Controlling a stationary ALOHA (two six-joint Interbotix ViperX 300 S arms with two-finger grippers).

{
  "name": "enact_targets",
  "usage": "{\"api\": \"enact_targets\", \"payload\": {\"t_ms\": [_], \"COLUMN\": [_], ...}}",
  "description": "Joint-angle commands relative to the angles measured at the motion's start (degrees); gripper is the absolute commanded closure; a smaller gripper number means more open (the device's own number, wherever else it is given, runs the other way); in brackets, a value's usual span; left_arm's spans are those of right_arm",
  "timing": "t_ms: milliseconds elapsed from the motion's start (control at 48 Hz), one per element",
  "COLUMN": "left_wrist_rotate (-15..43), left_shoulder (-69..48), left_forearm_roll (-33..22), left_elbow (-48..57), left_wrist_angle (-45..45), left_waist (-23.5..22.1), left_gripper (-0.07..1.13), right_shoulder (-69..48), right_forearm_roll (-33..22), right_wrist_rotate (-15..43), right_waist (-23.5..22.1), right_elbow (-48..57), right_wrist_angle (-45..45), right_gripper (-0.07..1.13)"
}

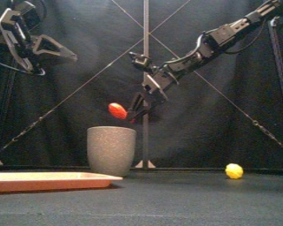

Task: Pick the drumstick then place it in the grey bowl
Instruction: Drop drumstick in the grey bowl and return to neutral

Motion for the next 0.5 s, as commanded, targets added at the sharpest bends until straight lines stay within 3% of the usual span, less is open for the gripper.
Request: {"api": "enact_targets", "payload": {"t_ms": [21, 229, 500], "left_wrist_rotate": [0.1, 0.1, 0.1], "left_shoulder": [0.3, 0.3, 0.3], "left_forearm_roll": [0.0, 0.0, 0.0], "left_elbow": [-0.5, -0.3, -0.3], "left_wrist_angle": [-0.6, -0.6, -0.6], "left_waist": [0.1, 0.1, 0.1], "left_gripper": [1.07, 1.07, 1.07], "right_shoulder": [-0.7, -0.7, -2.7], "right_forearm_roll": [-0.1, 0.3, 0.9], "right_wrist_rotate": [0.1, 0.5, 0.6], "right_waist": [-0.1, 0.0, 0.5], "right_elbow": [-2.1, -2.0, -0.4], "right_wrist_angle": [0.3, -0.1, -0.8], "right_gripper": [0.50, 0.32, 0.30]}}
